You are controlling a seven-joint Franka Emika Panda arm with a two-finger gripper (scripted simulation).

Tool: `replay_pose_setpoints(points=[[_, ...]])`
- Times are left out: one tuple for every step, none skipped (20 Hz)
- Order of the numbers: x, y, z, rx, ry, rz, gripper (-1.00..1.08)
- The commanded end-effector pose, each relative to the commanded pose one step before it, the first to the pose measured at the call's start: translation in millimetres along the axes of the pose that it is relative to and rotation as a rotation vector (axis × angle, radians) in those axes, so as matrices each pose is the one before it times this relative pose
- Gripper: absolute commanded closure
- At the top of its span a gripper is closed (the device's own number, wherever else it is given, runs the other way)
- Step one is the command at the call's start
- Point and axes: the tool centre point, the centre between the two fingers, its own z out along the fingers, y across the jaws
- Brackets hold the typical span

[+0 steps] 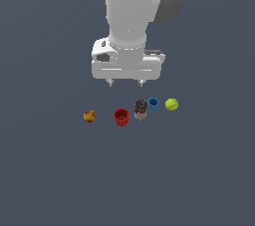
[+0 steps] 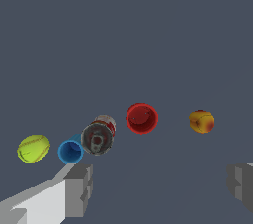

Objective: Pick up a designated object from a clutter of objects.

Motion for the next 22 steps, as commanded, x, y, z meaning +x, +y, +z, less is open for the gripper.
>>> replay_pose_setpoints(points=[[0.0,0.01,0.0,0.0,0.0,0.0,-0.92],[-0.01,0.42,0.11,0.0,0.0,0.0,-0.92],[0.19,0.42,0.62,-0.00113,-0.00061,-0.00086,-0.92],[0.24,1.01,0.91,-0.00143,-0.0008,-0.00107,-0.92],[0.3,1.46,1.24,-0.0019,-0.00108,-0.00138,-0.92],[0.37,1.86,1.55,-0.00241,-0.00141,-0.00165,-0.92],[0.41,2.05,1.72,-0.00278,-0.00167,-0.00169,-0.92],[0.3,1.75,1.33,-0.00221,-0.00137,-0.00105,-0.92],[0.2,1.3,0.92,-0.00169,-0.00109,-0.00049,-0.92],[0.11,0.88,0.53,-0.00115,-0.00076,0.00002,-0.92],[0.01,0.44,0.13,-0.00051,-0.00035,0.00031,-0.92],[0.01,0.01,-0.07,-0.00025,-0.00019,0.00061,-0.92],[0.05,-0.37,-0.03,0.0,0.0,0.0,-0.92],[-0.04,-0.15,0.08,0.0008,0.00059,-0.00137,-0.92],[0.12,-0.07,0.6,0.00029,0.0003,-0.00245,-0.92],[0.2,0.04,0.98,0.00023,0.00032,-0.00363,-0.92],[0.27,0.07,1.34,0.00024,0.00039,-0.00491,-0.92],[0.33,0.11,1.68,0.00031,0.00049,-0.00611,-0.92],[0.38,0.09,2.0,0.00043,0.00063,-0.00737,-0.92],[0.43,0.08,2.31,0.00054,0.00077,-0.00857,-0.92],[0.47,0.05,2.62,0.00064,0.00091,-0.0098,-0.92],[0.5,0.08,2.93,0.00071,0.00103,-0.01093,-0.92]])
